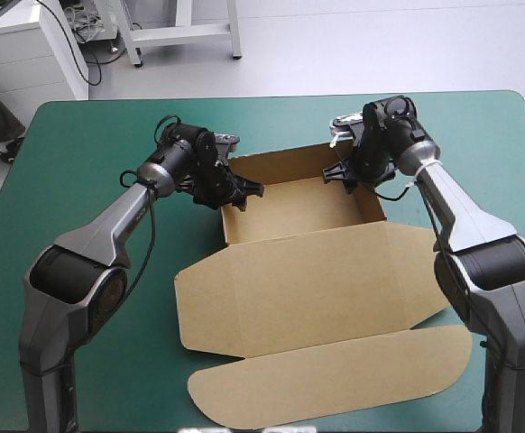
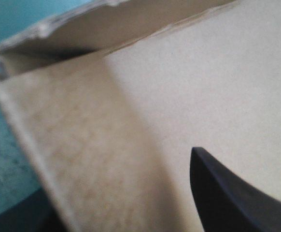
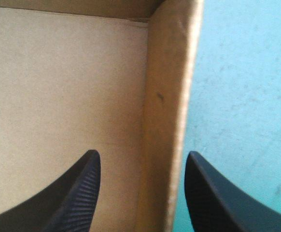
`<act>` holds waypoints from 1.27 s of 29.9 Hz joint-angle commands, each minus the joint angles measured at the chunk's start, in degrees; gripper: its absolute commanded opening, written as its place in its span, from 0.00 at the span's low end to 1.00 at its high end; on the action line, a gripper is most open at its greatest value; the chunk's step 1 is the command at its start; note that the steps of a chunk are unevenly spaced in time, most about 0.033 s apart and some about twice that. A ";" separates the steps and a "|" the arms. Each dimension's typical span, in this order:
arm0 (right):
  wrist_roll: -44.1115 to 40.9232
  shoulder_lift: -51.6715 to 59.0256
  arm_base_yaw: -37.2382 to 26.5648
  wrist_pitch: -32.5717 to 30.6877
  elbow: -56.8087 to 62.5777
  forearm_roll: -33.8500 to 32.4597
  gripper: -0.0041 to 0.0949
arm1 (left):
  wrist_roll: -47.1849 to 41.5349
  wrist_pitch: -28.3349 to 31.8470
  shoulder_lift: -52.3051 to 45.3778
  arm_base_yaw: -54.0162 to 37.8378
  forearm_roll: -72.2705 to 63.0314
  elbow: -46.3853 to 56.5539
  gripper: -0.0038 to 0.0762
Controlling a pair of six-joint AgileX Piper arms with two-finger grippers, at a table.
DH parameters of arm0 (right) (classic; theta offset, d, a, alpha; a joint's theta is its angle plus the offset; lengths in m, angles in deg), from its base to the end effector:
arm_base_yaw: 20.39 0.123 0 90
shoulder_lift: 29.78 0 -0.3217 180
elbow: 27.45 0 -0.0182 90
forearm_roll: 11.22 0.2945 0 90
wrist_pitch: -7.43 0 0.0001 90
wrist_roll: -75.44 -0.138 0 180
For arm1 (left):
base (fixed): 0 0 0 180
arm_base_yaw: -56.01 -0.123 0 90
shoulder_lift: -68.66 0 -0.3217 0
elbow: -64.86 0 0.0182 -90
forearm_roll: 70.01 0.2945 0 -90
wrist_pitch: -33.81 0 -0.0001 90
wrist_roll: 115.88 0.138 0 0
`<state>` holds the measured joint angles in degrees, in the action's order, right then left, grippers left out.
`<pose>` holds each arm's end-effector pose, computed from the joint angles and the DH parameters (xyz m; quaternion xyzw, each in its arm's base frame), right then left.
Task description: Fold the box
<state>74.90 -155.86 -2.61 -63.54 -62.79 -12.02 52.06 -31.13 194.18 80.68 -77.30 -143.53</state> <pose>0.5027 0.1593 0.2663 -0.1492 0.9759 0.0185 0.1580 0.4695 -0.2331 0.2360 0.0907 0.9818 -0.1070 0.1284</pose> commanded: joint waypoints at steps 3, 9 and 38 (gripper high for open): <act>0.98 4.85 -0.07 -0.89 -2.67 -0.92 0.55 | -0.52 -3.51 -3.25 0.57 -0.84 -5.95 0.58; 0.98 5.33 -0.07 -0.89 -6.24 -0.21 0.55 | -0.52 -8.63 -3.25 0.57 1.71 -11.73 0.58; 0.54 6.86 -0.07 -0.89 -6.66 -2.08 0.55 | 22.44 -8.99 -47.16 0.57 0.82 -0.47 0.04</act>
<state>75.44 -151.07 -2.56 -63.95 -68.02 -13.59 72.50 -37.69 153.97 80.81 -75.15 -148.25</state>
